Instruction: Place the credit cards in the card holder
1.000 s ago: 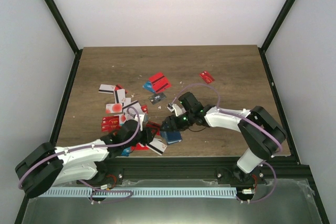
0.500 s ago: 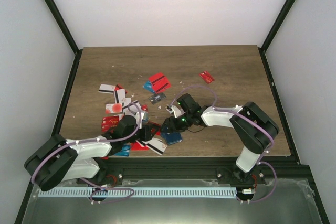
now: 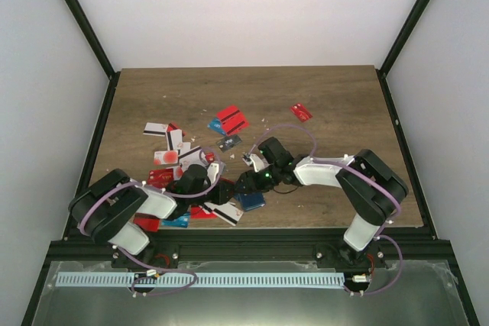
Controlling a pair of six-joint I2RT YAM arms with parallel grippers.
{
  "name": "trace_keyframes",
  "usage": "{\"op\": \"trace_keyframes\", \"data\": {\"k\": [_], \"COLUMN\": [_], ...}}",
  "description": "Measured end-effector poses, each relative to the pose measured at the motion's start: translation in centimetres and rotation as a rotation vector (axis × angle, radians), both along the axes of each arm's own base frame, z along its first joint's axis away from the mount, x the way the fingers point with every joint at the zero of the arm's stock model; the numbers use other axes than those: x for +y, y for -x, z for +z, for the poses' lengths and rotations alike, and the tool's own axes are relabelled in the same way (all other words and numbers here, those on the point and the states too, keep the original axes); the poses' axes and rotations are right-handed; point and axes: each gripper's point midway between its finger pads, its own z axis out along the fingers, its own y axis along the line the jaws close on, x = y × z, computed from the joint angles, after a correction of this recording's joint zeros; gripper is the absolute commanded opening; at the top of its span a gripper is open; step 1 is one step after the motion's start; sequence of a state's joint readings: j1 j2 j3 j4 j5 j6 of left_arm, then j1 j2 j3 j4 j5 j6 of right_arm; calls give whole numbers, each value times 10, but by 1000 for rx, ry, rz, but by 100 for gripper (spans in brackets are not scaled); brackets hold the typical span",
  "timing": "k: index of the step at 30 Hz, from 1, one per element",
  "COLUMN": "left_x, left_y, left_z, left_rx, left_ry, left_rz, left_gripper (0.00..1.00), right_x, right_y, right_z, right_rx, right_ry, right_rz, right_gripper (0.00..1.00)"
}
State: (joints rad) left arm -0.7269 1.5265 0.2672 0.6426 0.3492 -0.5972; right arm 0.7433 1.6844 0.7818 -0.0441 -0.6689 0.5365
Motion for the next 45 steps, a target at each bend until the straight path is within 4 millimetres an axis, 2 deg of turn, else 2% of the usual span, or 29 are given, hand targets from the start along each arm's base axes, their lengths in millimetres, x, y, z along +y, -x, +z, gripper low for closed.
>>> {"op": "trace_keyframes", "data": {"k": [7, 11, 17, 22, 28, 36, 41, 45], "left_x": [-1, -1, -1, 0, 1, 21, 35, 39], "left_y": [-1, 0, 1, 2, 2, 8, 13, 17], "left_z": [-2, 0, -1, -5, -5, 5, 4, 6], "left_rx": [8, 7, 14, 28, 35, -9, -31, -47], "left_ry": [0, 2, 3, -2, 3, 5, -3, 2], "left_rz": [0, 2, -2, -3, 8, 71, 109, 109], "left_gripper": [16, 13, 15, 4, 4, 4, 4, 4], "right_x": [0, 0, 0, 0, -1, -2, -2, -1], "right_y": [0, 0, 0, 0, 0, -2, -3, -3], "right_z": [0, 0, 0, 0, 0, -1, -1, -1], "right_rx": [-4, -7, -7, -7, -8, -10, -2, 1], "right_ry": [-5, -7, -7, -8, -5, 4, 6, 5], "right_rz": [-1, -2, -2, -2, -3, -18, -31, -34], "right_gripper": [58, 58, 58, 58, 58, 58, 58, 58]}}
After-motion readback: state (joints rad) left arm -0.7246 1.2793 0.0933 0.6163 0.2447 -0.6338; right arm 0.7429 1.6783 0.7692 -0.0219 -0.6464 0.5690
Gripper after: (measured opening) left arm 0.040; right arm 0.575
